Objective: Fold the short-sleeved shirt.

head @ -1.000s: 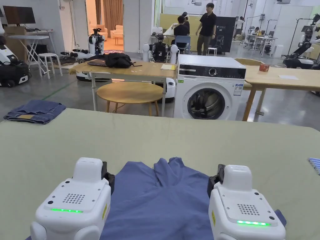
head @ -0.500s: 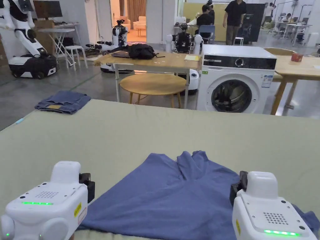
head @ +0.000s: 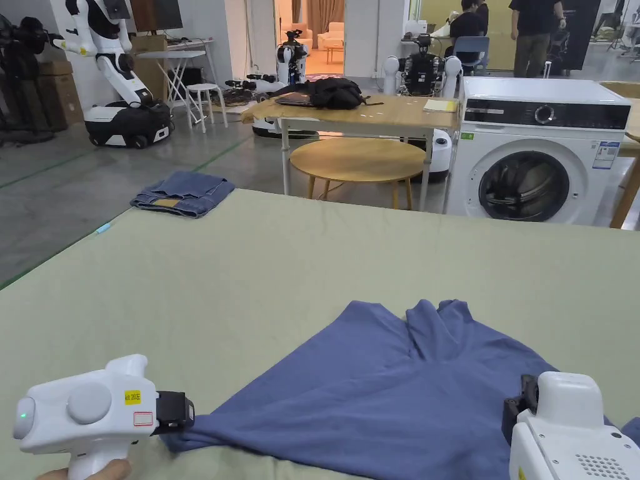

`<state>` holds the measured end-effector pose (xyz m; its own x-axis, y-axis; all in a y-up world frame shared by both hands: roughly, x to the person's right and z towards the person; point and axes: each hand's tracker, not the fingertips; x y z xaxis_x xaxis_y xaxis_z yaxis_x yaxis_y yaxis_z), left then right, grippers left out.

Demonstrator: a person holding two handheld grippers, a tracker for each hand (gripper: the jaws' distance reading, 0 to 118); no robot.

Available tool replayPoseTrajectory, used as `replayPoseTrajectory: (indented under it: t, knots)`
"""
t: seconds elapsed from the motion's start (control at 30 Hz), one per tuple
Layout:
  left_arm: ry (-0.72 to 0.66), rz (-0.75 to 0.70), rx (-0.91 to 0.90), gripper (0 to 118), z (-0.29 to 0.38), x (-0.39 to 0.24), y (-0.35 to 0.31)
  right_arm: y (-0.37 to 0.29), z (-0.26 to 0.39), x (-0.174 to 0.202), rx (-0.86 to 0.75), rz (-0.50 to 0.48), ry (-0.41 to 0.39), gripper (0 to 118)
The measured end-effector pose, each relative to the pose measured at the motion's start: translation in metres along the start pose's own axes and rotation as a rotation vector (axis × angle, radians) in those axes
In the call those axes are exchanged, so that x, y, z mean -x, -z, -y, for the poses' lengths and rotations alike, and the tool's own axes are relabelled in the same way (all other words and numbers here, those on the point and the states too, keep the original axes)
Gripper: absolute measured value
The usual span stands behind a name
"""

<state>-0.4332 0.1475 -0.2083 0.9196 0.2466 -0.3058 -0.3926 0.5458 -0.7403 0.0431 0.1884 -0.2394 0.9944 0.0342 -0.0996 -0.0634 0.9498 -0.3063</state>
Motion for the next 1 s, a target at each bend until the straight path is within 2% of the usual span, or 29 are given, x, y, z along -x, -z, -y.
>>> replayPoseTrajectory:
  t: [0.1,0.2,0.33,0.4,0.43,0.47,0.5,0.53,0.67,0.8,0.97,1.0]
  knots:
    - [-0.004,-0.017,0.042,53,-0.005,-0.001,0.027,0.003,0.002,-0.001,0.014,0.002,-0.007,0]
    - [0.014,-0.099,0.078,53,-0.007,-0.006,0.047,0.003,0.005,-0.002,0.024,-0.001,-0.009,0]
    - [0.104,-0.190,0.051,49,0.003,-0.028,0.048,0.005,0.009,-0.005,0.039,0.007,-0.008,0]
    - [0.156,-0.212,0.054,35,0.004,-0.039,0.053,0.007,0.011,-0.007,0.049,0.011,-0.007,0]
    - [0.178,-0.212,0.052,24,0.005,-0.041,0.052,0.009,0.013,-0.007,0.060,0.007,-0.011,0]
    - [0.171,-0.201,0.047,3,0.004,-0.043,0.053,0.010,0.015,-0.007,0.066,0.005,-0.014,0]
    - [0.171,-0.171,0.040,0,0.003,-0.044,0.054,0.013,0.016,-0.009,0.074,0.006,-0.016,0]
    - [0.165,-0.133,0.037,0,0.003,-0.044,0.055,0.014,0.018,-0.010,0.080,0.006,-0.016,0]
    - [0.192,-0.140,0.019,0,0.008,-0.039,0.050,0.026,0.019,-0.018,0.106,-0.001,-0.014,0]
    - [0.173,-0.094,-0.008,0,0.013,-0.033,0.036,0.069,0.001,-0.034,0.162,-0.025,-0.007,0]
    - [0.156,-0.076,-0.034,0,0.016,-0.028,0.032,0.167,-0.031,-0.046,0.347,-0.045,-0.109,0]
    - [0.152,-0.077,-0.033,0,0.016,-0.028,0.032,0.190,-0.035,-0.046,0.392,-0.066,-0.124,5]
